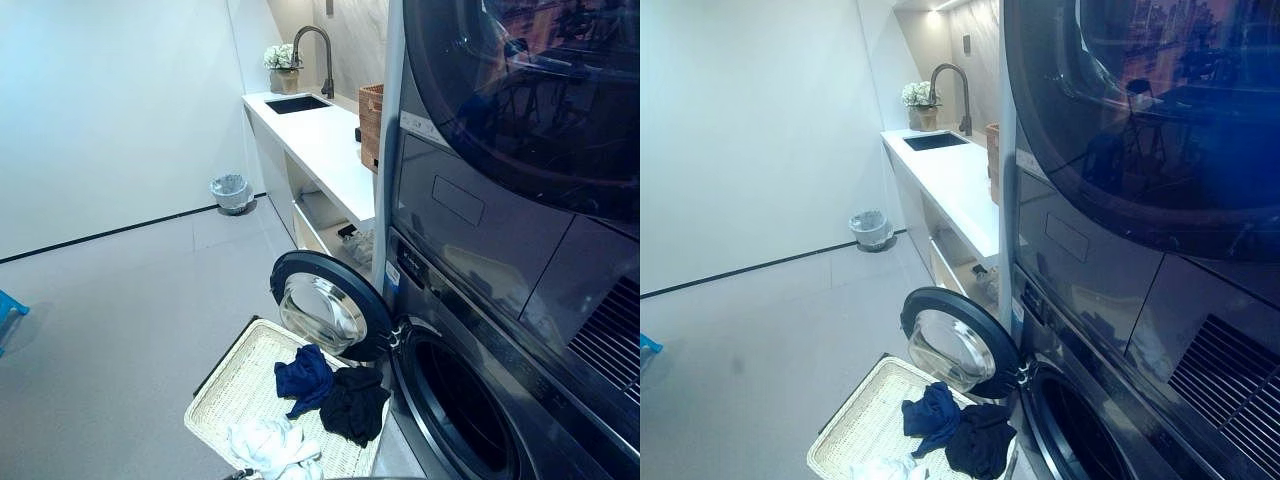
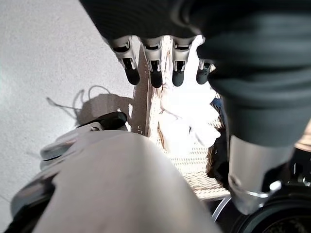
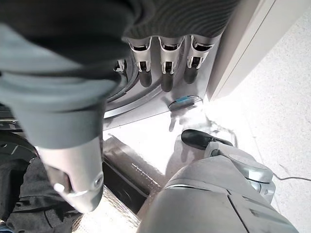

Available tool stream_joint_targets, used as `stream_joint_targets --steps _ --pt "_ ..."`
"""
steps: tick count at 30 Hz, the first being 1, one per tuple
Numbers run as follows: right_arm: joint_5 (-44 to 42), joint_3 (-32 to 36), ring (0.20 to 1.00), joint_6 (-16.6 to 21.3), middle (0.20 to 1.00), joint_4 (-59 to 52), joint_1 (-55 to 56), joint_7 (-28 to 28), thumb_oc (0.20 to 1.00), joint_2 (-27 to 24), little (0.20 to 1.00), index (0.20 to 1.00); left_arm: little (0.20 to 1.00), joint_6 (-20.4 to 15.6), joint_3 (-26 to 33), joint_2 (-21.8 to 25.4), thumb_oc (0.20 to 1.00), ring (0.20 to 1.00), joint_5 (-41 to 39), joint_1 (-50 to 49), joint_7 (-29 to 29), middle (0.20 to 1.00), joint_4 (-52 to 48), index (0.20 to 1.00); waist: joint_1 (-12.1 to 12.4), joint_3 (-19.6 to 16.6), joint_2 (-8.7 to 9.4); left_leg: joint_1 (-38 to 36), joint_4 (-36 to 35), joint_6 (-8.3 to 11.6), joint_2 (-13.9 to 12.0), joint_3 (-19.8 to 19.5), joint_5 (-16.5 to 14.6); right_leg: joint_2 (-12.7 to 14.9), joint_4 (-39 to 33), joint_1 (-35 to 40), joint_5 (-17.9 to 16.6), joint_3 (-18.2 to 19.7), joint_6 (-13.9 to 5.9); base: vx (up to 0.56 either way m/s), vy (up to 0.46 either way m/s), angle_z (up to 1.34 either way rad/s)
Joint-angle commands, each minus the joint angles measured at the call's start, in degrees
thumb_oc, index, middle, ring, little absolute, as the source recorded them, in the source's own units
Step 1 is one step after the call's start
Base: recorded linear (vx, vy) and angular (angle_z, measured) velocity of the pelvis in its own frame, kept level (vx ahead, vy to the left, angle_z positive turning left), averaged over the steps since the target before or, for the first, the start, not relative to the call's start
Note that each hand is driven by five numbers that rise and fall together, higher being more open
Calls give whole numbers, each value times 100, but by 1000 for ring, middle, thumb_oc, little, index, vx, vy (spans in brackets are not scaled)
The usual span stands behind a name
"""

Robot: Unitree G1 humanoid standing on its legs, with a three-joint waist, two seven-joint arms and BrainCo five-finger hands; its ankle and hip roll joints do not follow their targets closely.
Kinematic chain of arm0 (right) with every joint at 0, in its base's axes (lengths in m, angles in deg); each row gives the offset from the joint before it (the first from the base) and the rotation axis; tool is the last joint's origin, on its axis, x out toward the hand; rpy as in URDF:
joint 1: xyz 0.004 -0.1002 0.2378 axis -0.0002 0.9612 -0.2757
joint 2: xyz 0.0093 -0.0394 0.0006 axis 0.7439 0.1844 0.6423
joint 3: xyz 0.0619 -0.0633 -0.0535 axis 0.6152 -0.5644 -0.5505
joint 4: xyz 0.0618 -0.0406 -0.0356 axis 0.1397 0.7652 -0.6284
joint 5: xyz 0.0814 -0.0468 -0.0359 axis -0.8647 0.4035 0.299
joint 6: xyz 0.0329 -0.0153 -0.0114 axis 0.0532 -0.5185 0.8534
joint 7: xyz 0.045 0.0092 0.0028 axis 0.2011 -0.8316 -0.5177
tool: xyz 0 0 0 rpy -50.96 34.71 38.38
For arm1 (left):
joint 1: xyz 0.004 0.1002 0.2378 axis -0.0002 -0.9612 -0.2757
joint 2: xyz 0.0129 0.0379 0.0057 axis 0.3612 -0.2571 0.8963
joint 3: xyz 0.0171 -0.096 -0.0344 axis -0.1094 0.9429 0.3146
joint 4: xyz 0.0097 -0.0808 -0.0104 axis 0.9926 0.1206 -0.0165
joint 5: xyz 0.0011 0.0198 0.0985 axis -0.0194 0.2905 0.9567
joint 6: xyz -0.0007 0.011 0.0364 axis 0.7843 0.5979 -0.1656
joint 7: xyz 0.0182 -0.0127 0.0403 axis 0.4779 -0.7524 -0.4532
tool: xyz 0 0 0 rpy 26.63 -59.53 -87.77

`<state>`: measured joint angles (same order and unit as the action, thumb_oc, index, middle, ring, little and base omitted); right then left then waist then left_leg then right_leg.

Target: Put the clothes into the washing machine.

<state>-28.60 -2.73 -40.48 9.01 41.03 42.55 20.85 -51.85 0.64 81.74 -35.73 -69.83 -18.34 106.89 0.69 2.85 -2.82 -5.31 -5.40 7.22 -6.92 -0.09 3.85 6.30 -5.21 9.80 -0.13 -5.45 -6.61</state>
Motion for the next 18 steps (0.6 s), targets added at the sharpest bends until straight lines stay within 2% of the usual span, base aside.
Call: stream_joint_targets --steps 1,6,7,8,10,13,18 --pt "-170 59 1000 -37 1000 184 -493 4 1000 29 1000 1000 1000 -135 231 138 1000 1000 -316 552 -216 1000 148 1000 42 484 263 -288 39 -227 202 317 -390 231 167 -340 -192 88 -144 0 0 0" --pt "-209 24 1000 -65 1000 131 -554 39 1000 -39 1000 1000 1000 -347 265 148 1000 1000 -724 623 -520 1000 74 1000 41 684 213 -65 39 -244 209 278 -327 223 130 -563 -275 91 -119 0 0 0" --pt "-263 -3 1000 -43 1000 87 -624 73 1000 -72 1000 1000 1000 -573 306 161 1000 1000 -978 697 -750 1000 -19 1000 49 834 193 109 39 -244 223 242 -280 225 117 -729 -319 104 -112 -78 20 0" --pt "-293 -12 1000 -49 1000 73 -657 85 1000 -83 1000 1000 1000 -641 309 168 1000 1000 -1053 730 -833 1000 -51 1000 52 883 187 163 39 -242 225 235 -265 226 116 -780 -330 106 -110 -171 18 0" --pt "-501 -73 1000 1 1000 11 -866 162 1000 -141 1000 1000 1000 -1036 359 210 1000 1000 -1280 1009 -1317 1000 -197 1000 65 1151 168 480 39 -246 239 195 -184 192 134 -1118 -393 112 -87 -244 2 1" --pt "-697 -159 1000 102 1000 -49 -1245 260 1000 -239 1000 1000 1000 -1376 460 266 1000 1000 -1237 1436 -2275 1000 -595 1000 113 1569 135 945 39 -253 273 120 -56 123 243 -1634 -461 61 -26 -242 8 10" --pt "-1140 -213 1000 166 1000 -177 -1766 431 1000 -384 1000 1000 1000 -1627 537 517 1000 1000 -933 2032 -3565 1000 -1203 1000 187 2043 132 1508 39 -277 342 -59 94 58 490 -2239 -473 49 11 -161 5 8"
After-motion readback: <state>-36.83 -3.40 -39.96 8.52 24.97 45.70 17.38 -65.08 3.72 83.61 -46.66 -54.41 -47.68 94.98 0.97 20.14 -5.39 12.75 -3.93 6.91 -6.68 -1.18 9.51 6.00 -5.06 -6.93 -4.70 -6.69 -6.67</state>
